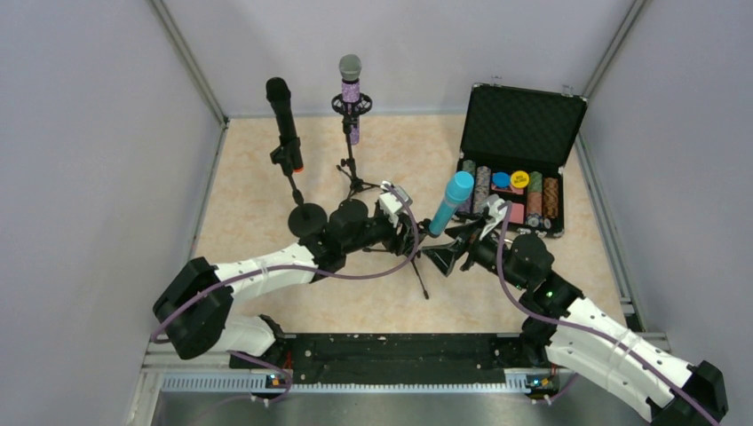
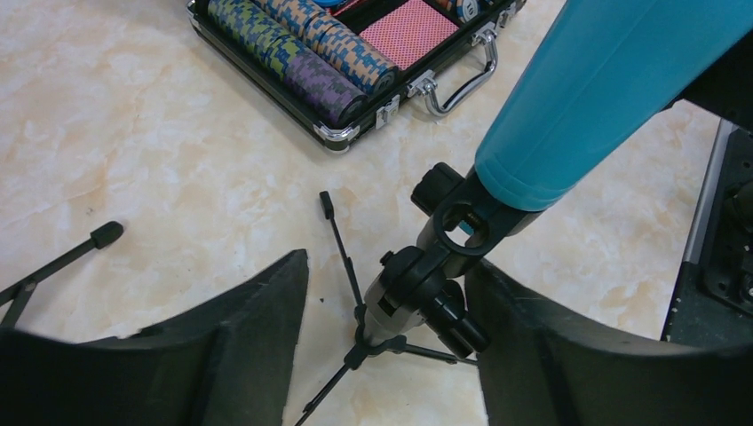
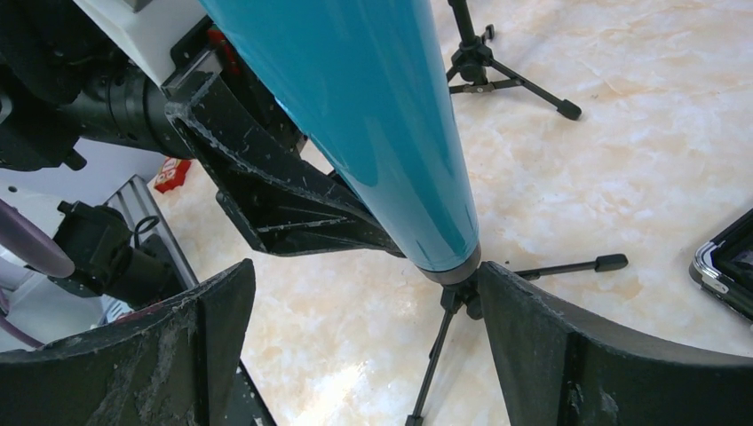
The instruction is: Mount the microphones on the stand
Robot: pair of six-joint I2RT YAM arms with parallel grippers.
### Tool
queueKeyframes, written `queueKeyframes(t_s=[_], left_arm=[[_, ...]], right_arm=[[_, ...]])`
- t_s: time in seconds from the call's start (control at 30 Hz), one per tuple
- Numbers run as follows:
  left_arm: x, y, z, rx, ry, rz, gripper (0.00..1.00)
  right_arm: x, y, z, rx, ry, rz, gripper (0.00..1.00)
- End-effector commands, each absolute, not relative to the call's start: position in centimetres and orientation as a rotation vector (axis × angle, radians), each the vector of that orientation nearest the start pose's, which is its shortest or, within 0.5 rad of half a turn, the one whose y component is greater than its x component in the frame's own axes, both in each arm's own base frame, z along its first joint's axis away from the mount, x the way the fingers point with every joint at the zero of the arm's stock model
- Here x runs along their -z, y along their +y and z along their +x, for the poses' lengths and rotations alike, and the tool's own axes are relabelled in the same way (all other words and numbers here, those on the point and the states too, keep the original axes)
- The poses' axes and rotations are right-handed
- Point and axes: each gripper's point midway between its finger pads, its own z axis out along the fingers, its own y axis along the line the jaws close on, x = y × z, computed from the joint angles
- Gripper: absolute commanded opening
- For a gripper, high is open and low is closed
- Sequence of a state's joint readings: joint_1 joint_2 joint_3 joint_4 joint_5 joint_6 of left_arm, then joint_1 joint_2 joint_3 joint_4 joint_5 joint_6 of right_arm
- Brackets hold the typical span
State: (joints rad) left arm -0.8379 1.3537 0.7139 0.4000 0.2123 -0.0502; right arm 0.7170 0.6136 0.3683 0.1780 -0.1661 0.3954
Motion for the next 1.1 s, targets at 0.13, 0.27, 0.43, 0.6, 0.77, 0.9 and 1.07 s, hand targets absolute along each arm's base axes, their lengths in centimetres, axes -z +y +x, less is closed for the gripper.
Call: queueKeyframes(t_s=[0.13, 0.27, 0.43, 0.6, 0.77, 0.9, 1.07], left_arm=[[-22.0, -35.2, 25.3, 0.899, 1.482, 0.863, 0.45], [-22.5, -35.2, 24.8, 0.918, 1.448, 0.869, 0.38], [-23.2, -35.0, 24.6, 0.922, 1.42, 0.866, 0.33], [-24.8, -35.0, 24.3, 0.937, 1.381, 0.855, 0.08], [-26.3, -34.6, 24.3, 0.931, 1.363, 0.835, 0.0], [-27.5, -34.1, 23.9, 0.93, 1.347, 0.826, 0.0], [-29.4, -33.9, 23.3, 0.95, 1.347, 0.83, 0.0]], right_arm=[[-22.2, 22.7, 20.0, -0.958, 1.662, -0.379, 0.93], [-21.4, 22.5, 20.2, -0.942, 1.678, -0.378, 0.93], [-20.2, 22.3, 20.3, -0.906, 1.69, -0.4, 0.93], [-19.3, 22.1, 20.6, -0.866, 1.667, -0.43, 0.93], [-18.6, 22.2, 20.7, -0.848, 1.647, -0.465, 0.93], [-18.3, 22.8, 20.4, -0.861, 1.618, -0.528, 0.93], [-18.4, 23.6, 20.2, -0.882, 1.58, -0.586, 0.93]])
